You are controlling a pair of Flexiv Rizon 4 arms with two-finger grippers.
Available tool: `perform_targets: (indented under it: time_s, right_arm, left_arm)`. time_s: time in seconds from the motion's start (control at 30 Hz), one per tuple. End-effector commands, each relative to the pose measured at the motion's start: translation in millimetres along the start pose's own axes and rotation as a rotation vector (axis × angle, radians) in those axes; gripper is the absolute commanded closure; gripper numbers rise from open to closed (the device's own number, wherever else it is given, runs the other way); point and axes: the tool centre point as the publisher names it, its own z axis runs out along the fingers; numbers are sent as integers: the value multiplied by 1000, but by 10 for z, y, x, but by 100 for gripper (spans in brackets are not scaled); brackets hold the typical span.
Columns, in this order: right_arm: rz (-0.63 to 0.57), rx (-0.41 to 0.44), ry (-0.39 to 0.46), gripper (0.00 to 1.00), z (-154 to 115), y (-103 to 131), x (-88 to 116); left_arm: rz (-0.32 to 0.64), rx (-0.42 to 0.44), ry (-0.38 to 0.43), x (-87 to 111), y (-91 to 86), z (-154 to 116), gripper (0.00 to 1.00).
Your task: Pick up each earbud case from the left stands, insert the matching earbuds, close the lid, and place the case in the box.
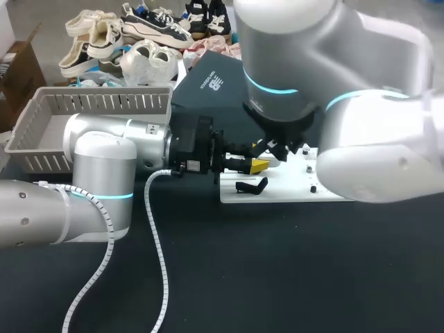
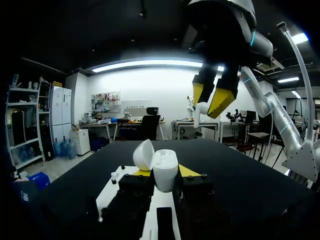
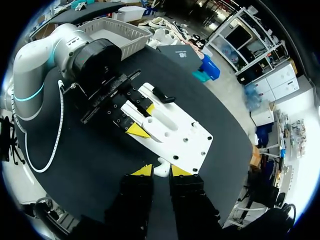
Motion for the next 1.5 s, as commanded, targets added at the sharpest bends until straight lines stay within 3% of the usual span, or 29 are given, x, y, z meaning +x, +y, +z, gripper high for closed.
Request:
perform_targets:
  time_s: [0.03,0.57,0.63,0.8,0.93,1.13,1.4,1.5]
  right_arm:
    - [0,2,40,100,8,13,-54]
    - [0,2,40,100,8,13,-54]
    - [11,49,58,100,9,32,-113]
    - [170,176,124,100,5,12,-283]
    - [300,144,181,100,-19,20,-361]
    - [393,117,219,100,14,24,-321]
    - [424,15,295,100,36,-77,-187]
    - [435,47,300,100,45,-105,-136]
  left_arm:
    - [0,0,-1,4,4,3,100]
    - [0,0,-1,4,4,3,100]
    - [0,0,-1,4,4,3,100]
    - [0,0,-1,4,4,3,100]
    - [0,0,-1,4,4,3,100]
    - [0,0,-1,4,4,3,100]
    - [0,0,-1,4,4,3,100]
    - [0,0,-1,4,4,3,100]
